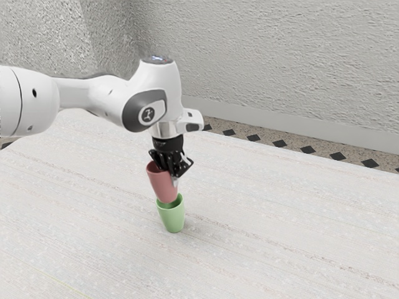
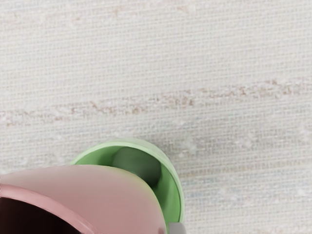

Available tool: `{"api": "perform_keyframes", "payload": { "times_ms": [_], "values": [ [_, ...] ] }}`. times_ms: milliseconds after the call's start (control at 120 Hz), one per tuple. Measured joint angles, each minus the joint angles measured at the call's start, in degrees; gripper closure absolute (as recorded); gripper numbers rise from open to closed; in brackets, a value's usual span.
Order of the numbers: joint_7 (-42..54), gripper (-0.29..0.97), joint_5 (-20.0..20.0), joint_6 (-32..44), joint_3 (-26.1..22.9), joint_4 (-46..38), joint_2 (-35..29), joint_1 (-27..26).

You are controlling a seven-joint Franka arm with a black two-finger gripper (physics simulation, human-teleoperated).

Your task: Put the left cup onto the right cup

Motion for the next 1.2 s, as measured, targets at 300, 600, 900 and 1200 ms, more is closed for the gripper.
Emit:
{"api": "perform_keyframes", "payload": {
  "times_ms": [300,600,900,1200],
  "values": [
    [-0.55,0.78,-0.06,0.05,0.00,0.17,1.63,0.00],
    [-1.18,0.78,-0.02,0.90,0.00,0.24,2.45,-0.01],
    [-1.72,0.78,0.01,1.80,-0.08,0.25,2.70,-0.09],
    [-2.33,0.76,-0.03,2.64,-0.08,0.25,3.72,-0.09]
  ]
}}
